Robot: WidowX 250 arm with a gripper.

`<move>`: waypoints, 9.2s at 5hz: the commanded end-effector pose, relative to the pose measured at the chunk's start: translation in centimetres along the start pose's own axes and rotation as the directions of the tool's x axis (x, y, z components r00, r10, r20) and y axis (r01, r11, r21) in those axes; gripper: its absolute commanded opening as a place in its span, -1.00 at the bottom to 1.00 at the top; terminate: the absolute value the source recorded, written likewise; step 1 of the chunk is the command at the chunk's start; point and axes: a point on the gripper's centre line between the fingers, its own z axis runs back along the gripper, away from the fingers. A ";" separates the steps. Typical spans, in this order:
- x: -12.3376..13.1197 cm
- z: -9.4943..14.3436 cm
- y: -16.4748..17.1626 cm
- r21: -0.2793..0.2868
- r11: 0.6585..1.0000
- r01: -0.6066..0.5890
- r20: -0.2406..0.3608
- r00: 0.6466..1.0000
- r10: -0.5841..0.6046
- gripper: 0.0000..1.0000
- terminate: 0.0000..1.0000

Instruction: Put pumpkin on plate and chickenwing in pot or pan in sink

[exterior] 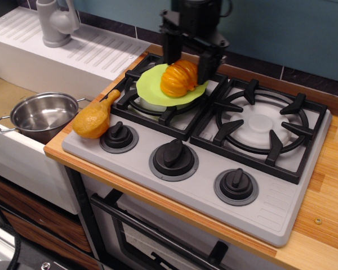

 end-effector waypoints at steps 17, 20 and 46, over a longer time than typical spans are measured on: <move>-7.5 0.2 8.9 0.057 0.976 -0.211 0.287 0.940 0.187 1.00 -1.00; -7.3 -1.9 9.5 0.030 0.975 -0.221 0.266 0.942 0.205 1.00 -1.00; -9.3 -5.0 16.3 -0.157 0.976 -0.150 0.156 0.972 0.174 1.00 -1.00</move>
